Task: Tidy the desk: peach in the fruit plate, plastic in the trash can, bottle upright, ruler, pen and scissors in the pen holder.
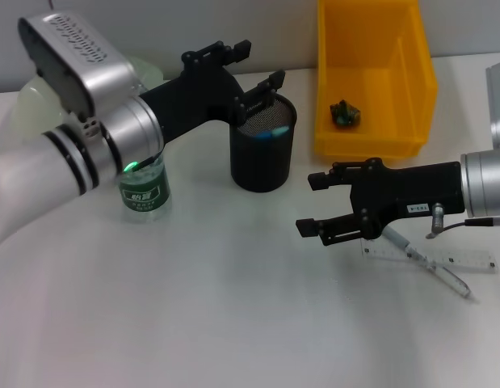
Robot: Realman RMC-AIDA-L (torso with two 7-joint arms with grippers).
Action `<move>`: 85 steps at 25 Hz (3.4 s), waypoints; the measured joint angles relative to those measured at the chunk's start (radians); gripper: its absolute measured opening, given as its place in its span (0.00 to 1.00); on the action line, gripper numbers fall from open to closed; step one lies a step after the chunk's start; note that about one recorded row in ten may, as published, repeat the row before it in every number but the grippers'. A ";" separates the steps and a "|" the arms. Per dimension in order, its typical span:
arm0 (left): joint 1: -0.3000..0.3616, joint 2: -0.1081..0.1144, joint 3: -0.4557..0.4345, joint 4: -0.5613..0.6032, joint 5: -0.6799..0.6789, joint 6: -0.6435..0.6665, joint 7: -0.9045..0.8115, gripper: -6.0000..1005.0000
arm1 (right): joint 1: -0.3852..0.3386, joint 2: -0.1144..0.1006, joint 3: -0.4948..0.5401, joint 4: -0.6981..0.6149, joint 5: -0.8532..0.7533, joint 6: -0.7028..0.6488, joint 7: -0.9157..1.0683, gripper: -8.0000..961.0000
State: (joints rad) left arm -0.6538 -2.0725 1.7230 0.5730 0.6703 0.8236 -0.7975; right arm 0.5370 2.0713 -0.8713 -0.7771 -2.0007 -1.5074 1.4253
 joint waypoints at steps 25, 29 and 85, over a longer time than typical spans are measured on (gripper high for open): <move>0.562 0.028 -0.158 0.621 0.625 0.278 -0.405 0.83 | 0.008 -0.007 0.000 -0.021 -0.010 -0.005 0.031 0.88; 0.611 0.020 -0.158 0.703 0.738 0.281 -0.485 0.83 | 0.009 -0.010 0.000 -0.022 -0.011 -0.003 0.042 0.87; 0.648 0.008 -0.377 0.836 1.177 0.512 -0.772 0.82 | 0.023 -0.007 0.001 -0.385 -0.247 -0.148 0.399 0.85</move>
State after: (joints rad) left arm -0.0061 -2.0648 1.3459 1.4094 1.8470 1.3351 -1.5693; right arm 0.5595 2.0645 -0.8702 -1.1625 -2.2481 -1.6559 1.8246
